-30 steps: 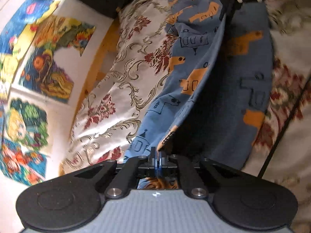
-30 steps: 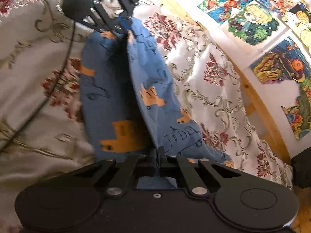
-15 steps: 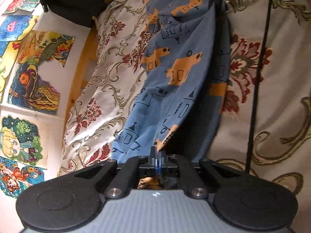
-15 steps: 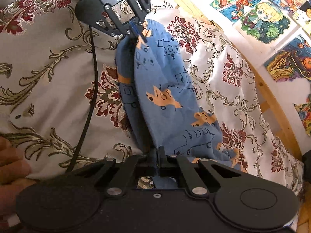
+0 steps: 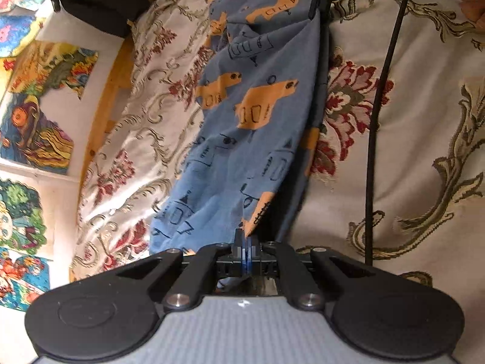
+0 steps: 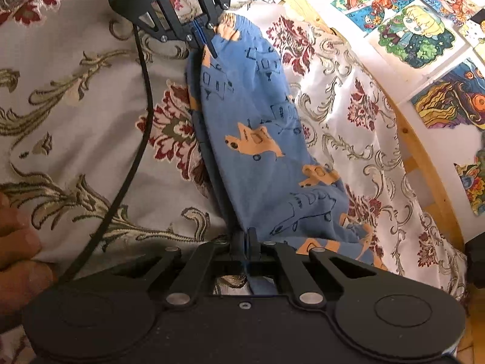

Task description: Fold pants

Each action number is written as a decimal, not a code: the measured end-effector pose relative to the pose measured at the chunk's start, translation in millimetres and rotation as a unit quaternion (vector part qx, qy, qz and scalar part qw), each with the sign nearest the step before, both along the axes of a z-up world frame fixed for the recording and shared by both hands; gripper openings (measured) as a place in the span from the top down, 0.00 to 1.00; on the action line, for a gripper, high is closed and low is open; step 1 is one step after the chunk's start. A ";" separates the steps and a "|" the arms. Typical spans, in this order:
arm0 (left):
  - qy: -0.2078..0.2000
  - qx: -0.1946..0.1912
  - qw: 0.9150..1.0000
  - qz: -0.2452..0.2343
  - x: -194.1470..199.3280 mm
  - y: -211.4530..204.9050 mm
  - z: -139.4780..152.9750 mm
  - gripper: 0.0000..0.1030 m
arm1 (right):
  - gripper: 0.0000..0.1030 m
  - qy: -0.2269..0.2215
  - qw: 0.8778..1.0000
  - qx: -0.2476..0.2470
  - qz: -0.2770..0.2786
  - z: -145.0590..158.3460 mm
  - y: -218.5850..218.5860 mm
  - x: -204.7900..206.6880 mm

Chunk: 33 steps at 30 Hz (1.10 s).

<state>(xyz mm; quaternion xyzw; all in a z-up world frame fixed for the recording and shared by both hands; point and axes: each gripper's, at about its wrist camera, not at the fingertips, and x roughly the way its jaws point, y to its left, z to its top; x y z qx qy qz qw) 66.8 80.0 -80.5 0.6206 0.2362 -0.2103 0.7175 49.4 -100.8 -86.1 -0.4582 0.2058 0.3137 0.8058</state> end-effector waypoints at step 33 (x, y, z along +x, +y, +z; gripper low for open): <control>0.073 -0.278 0.956 0.059 13.8 -224.5 38.5 0.16 | 0.01 0.008 0.892 0.303 -0.335 64.4 -238.9 57.9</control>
